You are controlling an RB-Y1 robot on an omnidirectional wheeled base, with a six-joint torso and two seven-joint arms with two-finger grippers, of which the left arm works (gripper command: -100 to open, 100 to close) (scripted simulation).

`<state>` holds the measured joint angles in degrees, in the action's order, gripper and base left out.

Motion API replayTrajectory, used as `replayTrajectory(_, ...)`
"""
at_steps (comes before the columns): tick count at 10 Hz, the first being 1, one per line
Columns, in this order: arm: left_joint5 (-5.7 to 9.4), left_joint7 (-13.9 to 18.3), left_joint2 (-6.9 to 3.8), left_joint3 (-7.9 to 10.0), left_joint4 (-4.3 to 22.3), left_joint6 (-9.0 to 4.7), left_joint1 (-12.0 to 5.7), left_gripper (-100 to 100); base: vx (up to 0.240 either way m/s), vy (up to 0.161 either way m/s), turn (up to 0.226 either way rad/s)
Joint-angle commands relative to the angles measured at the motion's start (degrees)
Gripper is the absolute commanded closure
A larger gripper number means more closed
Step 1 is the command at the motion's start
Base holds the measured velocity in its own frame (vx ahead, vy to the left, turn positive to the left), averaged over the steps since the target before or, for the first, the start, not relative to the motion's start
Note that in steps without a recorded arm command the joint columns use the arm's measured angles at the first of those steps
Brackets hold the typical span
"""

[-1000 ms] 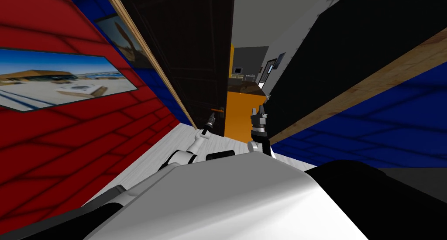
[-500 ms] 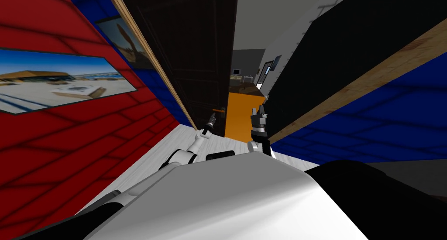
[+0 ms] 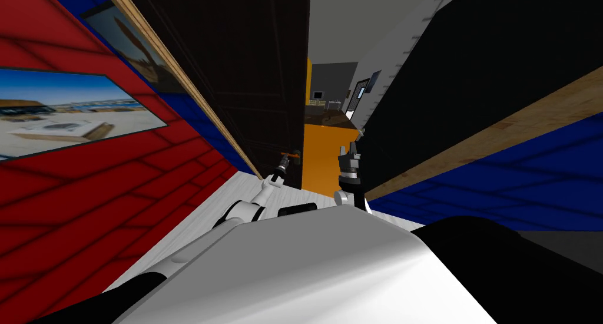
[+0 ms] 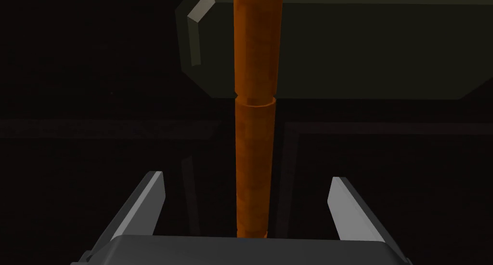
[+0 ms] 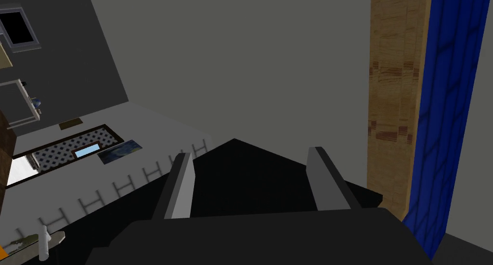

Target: Push the door open

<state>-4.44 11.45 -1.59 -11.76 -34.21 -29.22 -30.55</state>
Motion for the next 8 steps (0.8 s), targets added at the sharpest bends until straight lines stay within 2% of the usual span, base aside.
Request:
replayTrajectory(1, 0.09, -0.2, 0.94, 0.28, 0.3, -0.3, -0.01, -100, 0.219, -0.071, -0.034)
replayTrajectory(2, 0.13, -0.3, 1.76, 0.39, 0.4, -0.38, 0.03, -100, 0.205, -0.077, -0.023)
replayTrajectory(3, 0.13, -0.4, 1.43, 0.42, 0.5, -0.33, -0.17, -100, 0.086, -0.034, 0.003)
replayTrajectory(4, 0.13, -0.4, 1.43, 0.42, 0.5, -0.33, -0.17, 100, -0.017, 0.005, 0.007)
replayTrajectory(8, 0.13, -0.4, 1.43, 0.42, 0.5, -0.33, -0.17, 100, -0.017, 0.008, -0.005)
